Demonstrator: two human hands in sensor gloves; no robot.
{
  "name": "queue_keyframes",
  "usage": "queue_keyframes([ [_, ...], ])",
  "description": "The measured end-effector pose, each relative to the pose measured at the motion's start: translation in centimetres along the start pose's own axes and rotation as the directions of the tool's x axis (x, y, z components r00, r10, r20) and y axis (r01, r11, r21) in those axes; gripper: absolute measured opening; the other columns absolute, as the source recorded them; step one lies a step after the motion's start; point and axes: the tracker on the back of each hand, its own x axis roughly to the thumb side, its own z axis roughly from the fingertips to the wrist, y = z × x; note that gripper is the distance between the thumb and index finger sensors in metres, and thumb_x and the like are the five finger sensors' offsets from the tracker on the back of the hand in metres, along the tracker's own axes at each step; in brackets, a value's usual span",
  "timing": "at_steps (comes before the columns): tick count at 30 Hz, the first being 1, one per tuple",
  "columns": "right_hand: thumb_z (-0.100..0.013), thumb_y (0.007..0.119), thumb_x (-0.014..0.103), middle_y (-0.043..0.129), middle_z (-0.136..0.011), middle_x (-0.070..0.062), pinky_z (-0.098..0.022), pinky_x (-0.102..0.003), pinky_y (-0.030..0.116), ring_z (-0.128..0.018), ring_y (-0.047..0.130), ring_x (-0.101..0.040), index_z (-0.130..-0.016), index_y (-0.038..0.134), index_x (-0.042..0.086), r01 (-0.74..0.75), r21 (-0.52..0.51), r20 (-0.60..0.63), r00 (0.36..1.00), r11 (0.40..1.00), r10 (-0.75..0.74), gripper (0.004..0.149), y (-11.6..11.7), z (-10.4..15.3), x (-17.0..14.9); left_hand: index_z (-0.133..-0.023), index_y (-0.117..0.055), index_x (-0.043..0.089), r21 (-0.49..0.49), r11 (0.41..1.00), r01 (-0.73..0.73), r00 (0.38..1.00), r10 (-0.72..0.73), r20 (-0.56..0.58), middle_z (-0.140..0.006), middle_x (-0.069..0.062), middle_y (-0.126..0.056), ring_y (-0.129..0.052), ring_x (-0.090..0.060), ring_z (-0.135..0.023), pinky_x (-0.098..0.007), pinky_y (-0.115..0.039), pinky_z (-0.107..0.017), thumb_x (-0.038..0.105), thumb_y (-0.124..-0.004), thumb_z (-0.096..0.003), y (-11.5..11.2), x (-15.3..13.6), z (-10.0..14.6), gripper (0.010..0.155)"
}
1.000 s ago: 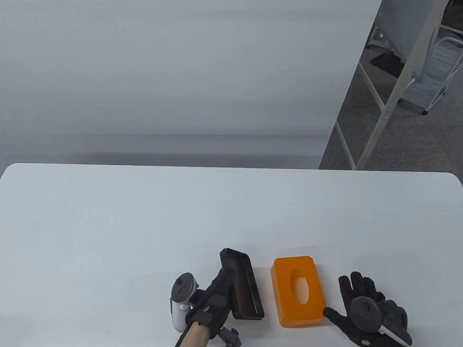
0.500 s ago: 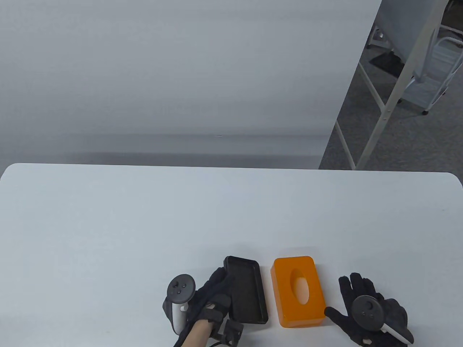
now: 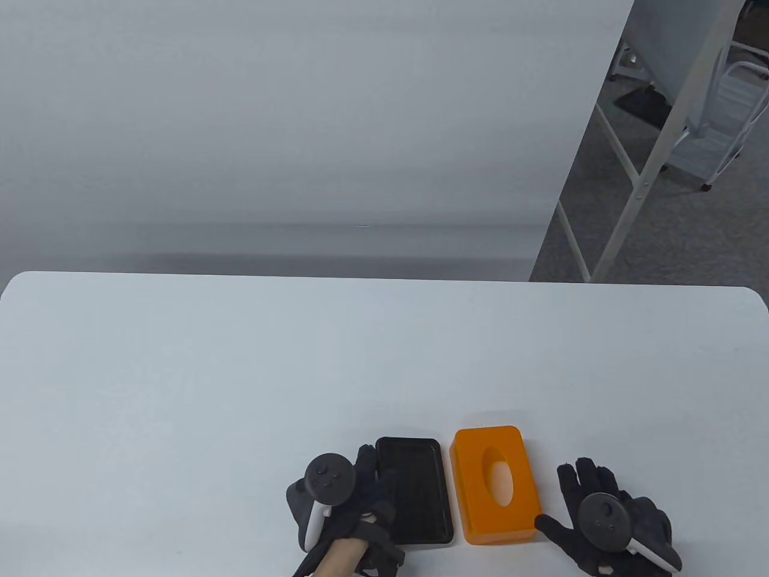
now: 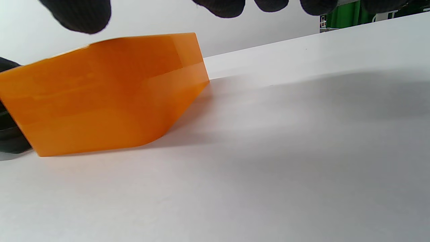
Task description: Separate tissue box from tissue box base
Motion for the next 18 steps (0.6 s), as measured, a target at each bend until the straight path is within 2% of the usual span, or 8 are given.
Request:
queue_keyframes([
  [4, -0.051, 0.057, 0.071, 0.025, -0.111, -0.038, -0.059, -0.081, 0.046, -0.096, 0.036, -0.069, -0.11, 0.035, 0.004, -0.002, 0.009, 0.003, 1.0, 1.0, 0.002, 0.092, 0.1, 0.0, 0.1, -0.106, -0.05, -0.004, 0.014, 0.98, 0.2, 0.976, -0.201, 0.085, -0.098, -0.036, -0.061, -0.083, -0.061, -0.074, -0.052, -0.088, -0.042, 0.04, -0.077, -0.0539, 0.5, 1.3, 0.5, 0.073],
  [9, -0.051, 0.057, 0.071, 0.025, -0.111, -0.037, -0.059, -0.081, 0.046, -0.096, 0.036, -0.069, -0.11, 0.035, 0.004, -0.004, 0.006, 0.01, 1.0, 1.0, 0.004, 0.092, 0.0, 0.0, 0.2, -0.109, -0.042, -0.002, 0.056, 0.899, 0.433, 0.87, -0.434, 0.235, -0.107, -0.034, -0.047, -0.064, -0.066, -0.087, -0.063, -0.075, -0.051, 0.053, -0.077, -0.0533, 2.3, 3.3, 1.4, 0.085],
  [12, -0.051, 0.057, 0.071, 0.025, -0.111, -0.037, -0.059, -0.081, 0.046, -0.096, 0.036, -0.069, -0.11, 0.035, 0.004, 0.0, 0.003, 0.018, 1.0, 1.0, 0.0, 0.092, 0.0, 0.0, 0.4, -0.112, -0.032, 0.0, 0.001, 0.855, 0.519, 0.79, -0.48, 0.38, -0.111, -0.034, -0.023, -0.037, -0.07, -0.095, -0.073, -0.057, -0.06, 0.064, -0.075, -0.0523, 3.5, 4.0, 1.8, 0.097],
  [16, -0.051, 0.057, 0.071, 0.025, -0.111, -0.037, -0.058, -0.081, 0.046, -0.096, 0.036, -0.069, -0.11, 0.035, 0.004, 0.001, -0.003, 0.026, 1.0, 1.0, -0.001, 0.092, -0.3, 0.0, 0.8, -0.114, -0.028, -0.001, 0.029, 0.846, 0.532, 0.767, -0.496, 0.408, -0.112, -0.036, -0.018, -0.021, -0.072, -0.095, -0.083, -0.036, -0.059, 0.075, -0.066, -0.0501, 5.3, 4.9, 2.5, 0.106],
  [18, -0.051, 0.057, 0.071, 0.025, -0.111, -0.037, -0.059, -0.082, 0.045, -0.096, 0.036, -0.069, -0.11, 0.035, 0.004, -0.004, -0.015, 0.027, 1.0, 1.0, 0.005, 0.092, -0.5, 0.1, 0.9, -0.114, -0.027, -0.002, 0.029, 0.814, 0.58, 0.736, -0.539, 0.409, -0.112, -0.036, -0.016, -0.015, -0.072, -0.095, -0.085, -0.028, -0.058, 0.077, -0.064, -0.0497, 5.6, 4.8, 2.8, 0.108],
])
